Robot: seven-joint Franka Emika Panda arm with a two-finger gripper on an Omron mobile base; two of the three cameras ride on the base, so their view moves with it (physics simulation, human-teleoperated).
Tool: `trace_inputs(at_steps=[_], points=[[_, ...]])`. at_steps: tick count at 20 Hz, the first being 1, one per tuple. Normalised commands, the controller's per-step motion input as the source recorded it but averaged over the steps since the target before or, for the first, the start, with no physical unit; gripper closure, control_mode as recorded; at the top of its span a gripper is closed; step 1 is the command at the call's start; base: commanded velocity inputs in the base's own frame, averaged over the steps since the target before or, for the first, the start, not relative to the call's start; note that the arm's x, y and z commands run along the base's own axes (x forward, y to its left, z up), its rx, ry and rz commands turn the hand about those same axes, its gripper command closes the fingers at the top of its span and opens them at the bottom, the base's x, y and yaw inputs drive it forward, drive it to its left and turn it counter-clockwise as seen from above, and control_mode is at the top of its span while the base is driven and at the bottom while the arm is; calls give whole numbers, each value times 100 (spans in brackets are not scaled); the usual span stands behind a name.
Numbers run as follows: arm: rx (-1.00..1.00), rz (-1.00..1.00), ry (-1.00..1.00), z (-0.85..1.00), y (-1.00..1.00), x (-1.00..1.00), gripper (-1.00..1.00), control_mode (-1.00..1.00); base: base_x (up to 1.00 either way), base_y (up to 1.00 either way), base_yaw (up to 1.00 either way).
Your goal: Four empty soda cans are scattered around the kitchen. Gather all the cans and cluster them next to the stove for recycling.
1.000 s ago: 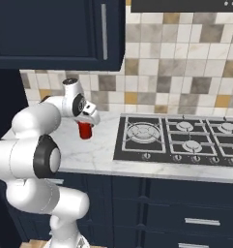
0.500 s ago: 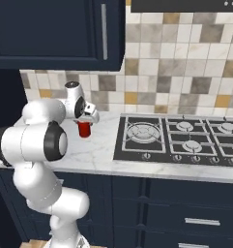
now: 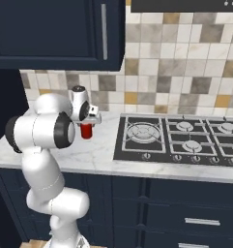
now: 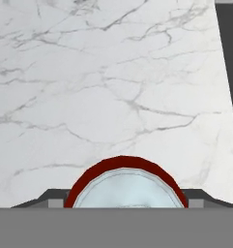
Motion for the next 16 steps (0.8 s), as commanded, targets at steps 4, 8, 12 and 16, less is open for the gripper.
trace_inputs(at_steps=[4, 8, 12, 16], points=[[0, 9, 0, -27, 9, 25, 100, -100, 0, 0, 0], [0, 5, 6, -26, 9, 20, 100, -100, 0, 0, 0], [-2, 3, 8, -28, 7, 12, 100, -100, 0, 0, 0], [-2, 2, 1, -25, 7, 6, 100, -100, 0, 0, 0]])
